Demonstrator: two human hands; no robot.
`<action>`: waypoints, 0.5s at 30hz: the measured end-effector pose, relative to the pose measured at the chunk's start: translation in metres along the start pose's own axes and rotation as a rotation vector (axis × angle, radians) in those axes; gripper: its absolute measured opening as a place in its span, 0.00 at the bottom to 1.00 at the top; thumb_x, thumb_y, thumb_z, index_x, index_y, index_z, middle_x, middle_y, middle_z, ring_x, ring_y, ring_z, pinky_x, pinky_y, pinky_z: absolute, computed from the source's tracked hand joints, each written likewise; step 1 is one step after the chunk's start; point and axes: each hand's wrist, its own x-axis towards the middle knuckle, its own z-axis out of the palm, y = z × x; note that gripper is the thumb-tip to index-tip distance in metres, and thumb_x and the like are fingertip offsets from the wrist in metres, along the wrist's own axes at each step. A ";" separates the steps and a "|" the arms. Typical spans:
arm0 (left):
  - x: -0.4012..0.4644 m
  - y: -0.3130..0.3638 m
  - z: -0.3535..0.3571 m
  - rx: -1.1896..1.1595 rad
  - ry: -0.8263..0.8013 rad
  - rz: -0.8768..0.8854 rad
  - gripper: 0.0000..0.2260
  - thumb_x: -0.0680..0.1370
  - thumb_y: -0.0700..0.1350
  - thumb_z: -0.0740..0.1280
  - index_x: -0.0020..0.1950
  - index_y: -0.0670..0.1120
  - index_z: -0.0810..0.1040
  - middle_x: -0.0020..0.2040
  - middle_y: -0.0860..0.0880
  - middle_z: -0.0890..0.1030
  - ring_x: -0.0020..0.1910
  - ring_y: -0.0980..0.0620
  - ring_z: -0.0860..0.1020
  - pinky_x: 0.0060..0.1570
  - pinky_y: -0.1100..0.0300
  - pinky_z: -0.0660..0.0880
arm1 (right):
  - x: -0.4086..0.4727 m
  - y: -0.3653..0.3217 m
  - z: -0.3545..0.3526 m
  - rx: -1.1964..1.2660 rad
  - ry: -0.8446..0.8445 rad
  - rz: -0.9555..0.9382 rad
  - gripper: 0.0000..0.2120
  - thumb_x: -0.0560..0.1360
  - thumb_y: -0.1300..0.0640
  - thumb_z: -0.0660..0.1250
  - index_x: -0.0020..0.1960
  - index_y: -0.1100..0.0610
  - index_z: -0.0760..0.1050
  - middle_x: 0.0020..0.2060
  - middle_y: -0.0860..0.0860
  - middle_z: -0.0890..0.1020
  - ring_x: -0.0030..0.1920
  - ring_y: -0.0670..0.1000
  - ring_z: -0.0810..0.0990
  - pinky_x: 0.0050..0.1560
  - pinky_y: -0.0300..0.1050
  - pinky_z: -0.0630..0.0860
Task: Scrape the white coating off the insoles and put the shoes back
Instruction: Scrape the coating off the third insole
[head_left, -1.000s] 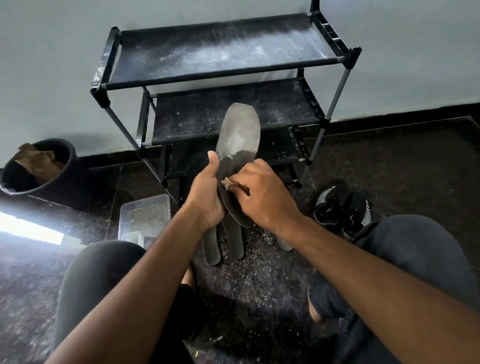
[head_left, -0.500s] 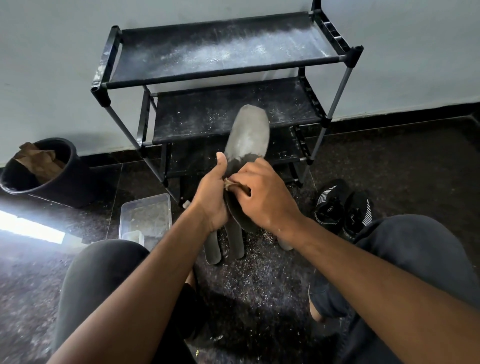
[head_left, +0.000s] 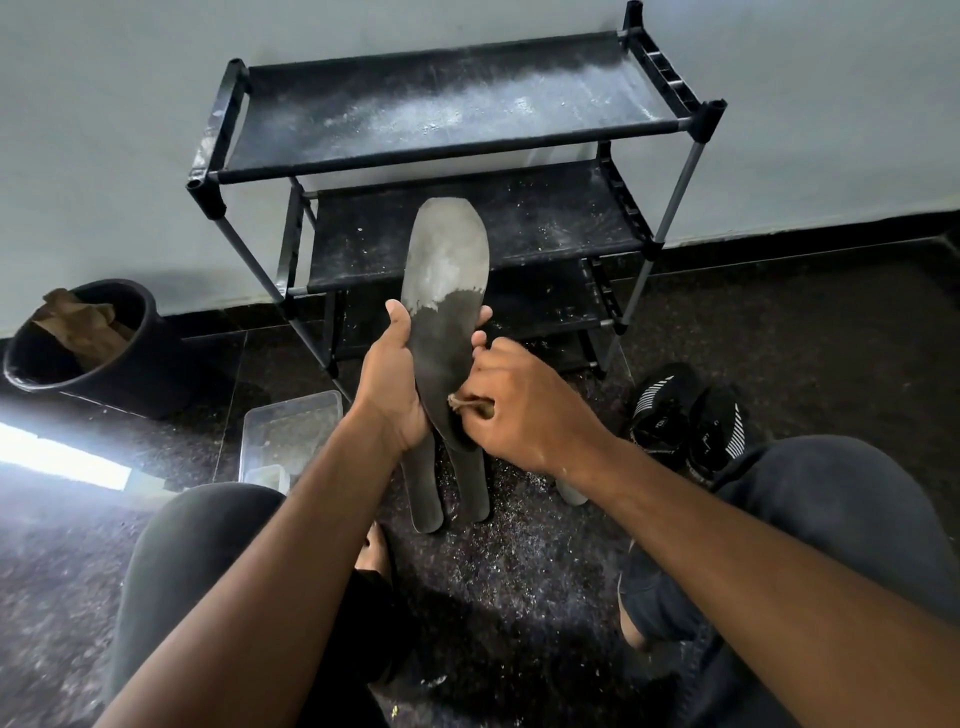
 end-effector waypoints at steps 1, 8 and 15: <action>-0.001 -0.001 0.000 0.011 0.006 0.000 0.38 0.84 0.67 0.48 0.73 0.37 0.74 0.69 0.40 0.80 0.56 0.47 0.80 0.61 0.51 0.79 | 0.000 0.000 0.000 0.012 0.000 0.003 0.07 0.71 0.61 0.68 0.36 0.61 0.81 0.34 0.53 0.77 0.42 0.50 0.69 0.55 0.29 0.66; -0.010 -0.016 0.013 0.087 -0.002 -0.002 0.30 0.87 0.60 0.51 0.71 0.37 0.75 0.65 0.37 0.81 0.64 0.42 0.82 0.61 0.49 0.80 | 0.007 0.011 -0.009 -0.073 0.178 0.121 0.05 0.75 0.59 0.70 0.48 0.59 0.83 0.42 0.50 0.78 0.46 0.51 0.74 0.49 0.46 0.76; -0.014 -0.002 0.013 0.111 -0.062 0.062 0.40 0.82 0.70 0.52 0.74 0.36 0.73 0.69 0.34 0.78 0.70 0.37 0.77 0.70 0.44 0.74 | 0.007 0.011 -0.015 0.068 -0.038 0.102 0.07 0.72 0.61 0.71 0.48 0.56 0.86 0.40 0.49 0.76 0.46 0.46 0.72 0.54 0.32 0.67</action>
